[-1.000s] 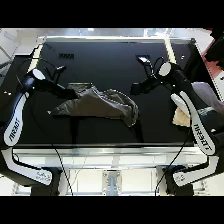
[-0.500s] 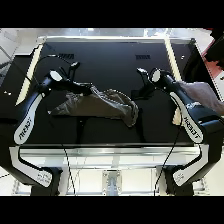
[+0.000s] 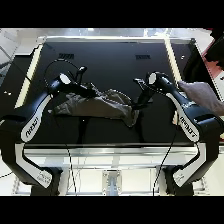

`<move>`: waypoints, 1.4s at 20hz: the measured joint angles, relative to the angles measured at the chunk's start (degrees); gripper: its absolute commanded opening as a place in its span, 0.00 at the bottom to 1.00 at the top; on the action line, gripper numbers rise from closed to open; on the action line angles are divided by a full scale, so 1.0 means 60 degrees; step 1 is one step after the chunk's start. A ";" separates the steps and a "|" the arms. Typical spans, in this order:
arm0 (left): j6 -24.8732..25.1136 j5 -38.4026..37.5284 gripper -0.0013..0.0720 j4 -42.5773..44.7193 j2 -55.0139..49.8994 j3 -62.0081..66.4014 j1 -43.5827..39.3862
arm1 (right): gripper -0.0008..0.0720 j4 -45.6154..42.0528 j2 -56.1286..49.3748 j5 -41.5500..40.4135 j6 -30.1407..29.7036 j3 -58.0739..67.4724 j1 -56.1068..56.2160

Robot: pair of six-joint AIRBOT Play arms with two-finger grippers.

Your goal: Fold the shirts.

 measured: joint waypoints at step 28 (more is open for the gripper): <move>-0.0229 -0.0051 0.04 0.0991 0.6583 0.0029 0.1355 | 0.03 -0.3406 0.6076 0.1242 0.0291 0.0361 -0.0233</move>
